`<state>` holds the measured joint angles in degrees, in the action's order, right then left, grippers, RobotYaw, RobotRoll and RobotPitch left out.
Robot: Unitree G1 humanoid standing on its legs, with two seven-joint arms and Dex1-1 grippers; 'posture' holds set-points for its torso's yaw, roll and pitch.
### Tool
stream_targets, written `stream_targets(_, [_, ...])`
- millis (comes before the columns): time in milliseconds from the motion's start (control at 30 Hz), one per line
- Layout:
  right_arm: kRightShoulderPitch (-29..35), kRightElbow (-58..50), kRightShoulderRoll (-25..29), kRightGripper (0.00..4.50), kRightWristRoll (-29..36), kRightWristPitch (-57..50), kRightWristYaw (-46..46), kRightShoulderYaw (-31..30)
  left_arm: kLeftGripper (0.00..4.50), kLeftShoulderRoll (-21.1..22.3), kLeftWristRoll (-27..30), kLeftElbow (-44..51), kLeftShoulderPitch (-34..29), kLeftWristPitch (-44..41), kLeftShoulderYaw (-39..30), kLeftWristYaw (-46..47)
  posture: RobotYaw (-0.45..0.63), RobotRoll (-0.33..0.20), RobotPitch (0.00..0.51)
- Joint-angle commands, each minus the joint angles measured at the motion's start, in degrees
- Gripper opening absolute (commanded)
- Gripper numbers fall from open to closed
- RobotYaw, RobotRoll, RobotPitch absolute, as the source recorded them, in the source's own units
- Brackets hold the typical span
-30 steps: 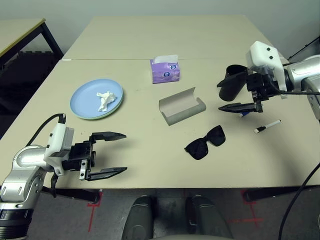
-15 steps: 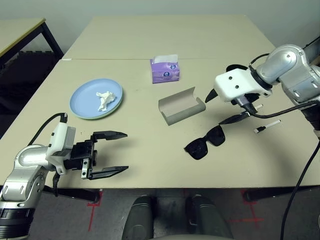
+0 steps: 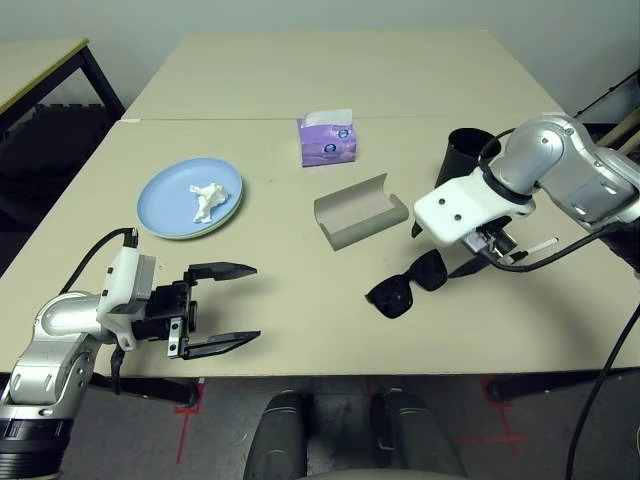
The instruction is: Organize and tidy the items on the table.
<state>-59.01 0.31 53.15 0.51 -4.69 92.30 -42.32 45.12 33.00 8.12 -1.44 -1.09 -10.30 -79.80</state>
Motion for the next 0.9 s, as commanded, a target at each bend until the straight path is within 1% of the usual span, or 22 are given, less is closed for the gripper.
stream_targets(33, [1.3,-2.4,0.0,4.5,-1.3,-0.8,0.2,-0.5,4.48,-0.3,-0.9,1.0,-0.6,1.0,0.8,0.2,0.08,0.0,0.081])
stream_targets(200, [2.3,-2.4,-2.5,4.5,-5.2,-0.2,0.2,0.2,4.48,-0.3,-1.0,1.0,-0.6,1.2,1.1,0.5,0.08,0.0,0.079])
stream_targets(267, [1.9,-0.4,-4.3,4.5,-10.0,0.1,-1.0,-0.4,4.48,-0.4,-1.0,1.1,-0.6,1.3,1.1,0.6,0.08,0.0,0.079])
stream_targets(333, [1.6,1.2,-6.1,4.5,-13.4,0.1,-1.5,-0.7,4.48,-0.4,-1.1,1.2,-0.7,1.3,1.2,0.8,0.08,0.0,0.079])
stream_targets(500, [1.5,2.7,-9.3,4.5,-18.0,0.4,-0.6,-0.1,4.48,-0.6,-1.3,1.6,-1.1,1.4,1.5,1.3,0.09,0.0,0.078])
stream_targets(633, [1.8,2.6,-11.1,4.5,-19.8,0.0,0.1,0.0,4.48,-0.9,-1.5,2.0,-1.5,1.5,1.7,1.8,0.1,0.0,0.08])
stream_targets(733, [1.8,1.7,-12.0,4.5,-19.8,-1.0,0.2,-0.3,4.48,-1.1,-1.6,2.3,-1.7,1.5,1.9,2.1,0.1,0.0,0.08])
stream_targets(900, [2.8,0.4,-13.8,4.5,-21.0,-5.1,0.0,0.5,4.48,-1.3,-1.8,2.4,-1.8,1.6,2.2,2.6,0.1,0.0,0.079])
